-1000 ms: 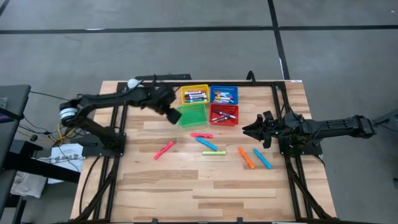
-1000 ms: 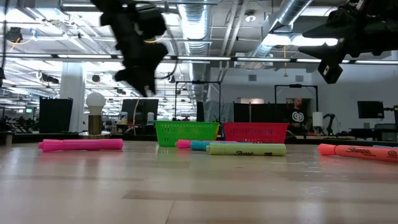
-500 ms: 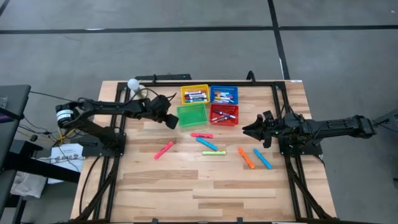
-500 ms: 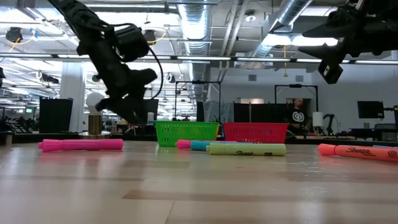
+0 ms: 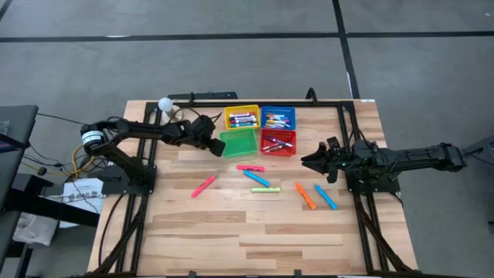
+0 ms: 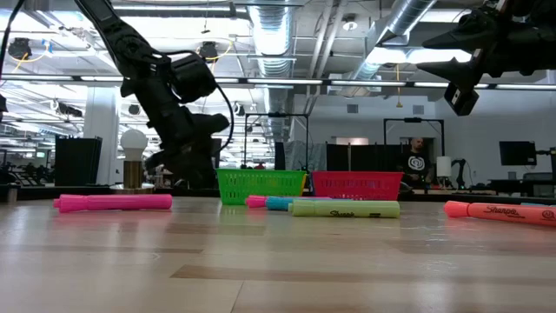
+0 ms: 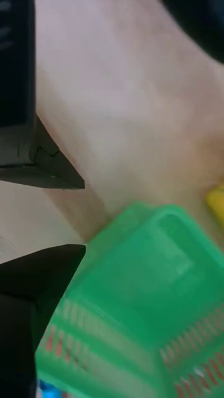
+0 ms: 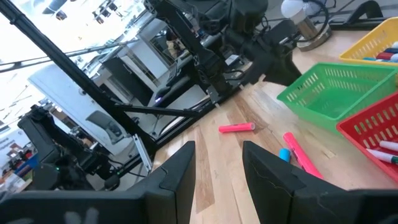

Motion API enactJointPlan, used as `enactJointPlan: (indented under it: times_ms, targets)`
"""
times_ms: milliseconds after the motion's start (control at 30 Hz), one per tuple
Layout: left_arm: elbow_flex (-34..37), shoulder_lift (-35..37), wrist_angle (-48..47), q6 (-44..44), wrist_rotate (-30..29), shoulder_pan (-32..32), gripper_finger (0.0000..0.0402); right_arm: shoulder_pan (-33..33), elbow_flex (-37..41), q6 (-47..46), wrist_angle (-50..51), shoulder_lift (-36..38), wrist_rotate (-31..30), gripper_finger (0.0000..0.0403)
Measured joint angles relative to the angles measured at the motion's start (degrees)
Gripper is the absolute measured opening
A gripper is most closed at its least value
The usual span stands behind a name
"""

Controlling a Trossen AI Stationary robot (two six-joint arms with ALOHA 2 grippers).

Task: Pick & Place Markers
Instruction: Adjust the green and yellow bins

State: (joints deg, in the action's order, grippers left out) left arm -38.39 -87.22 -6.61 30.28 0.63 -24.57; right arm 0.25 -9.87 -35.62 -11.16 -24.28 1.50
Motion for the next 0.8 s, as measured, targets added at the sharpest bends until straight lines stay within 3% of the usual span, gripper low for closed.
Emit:
enactJointPlan:
  times_ms: [233,800]
  targets:
    - [-0.02,0.00,5.05,-0.02,1.49,-2.37,0.0149,-0.02,0.00,0.00,-0.02,-0.01,0.00,0.0123]
    - [-0.02,0.00,7.12,-2.62,1.55,-4.79,0.0149,0.00,0.00,0.01,0.00,-0.01,0.00,0.0123]
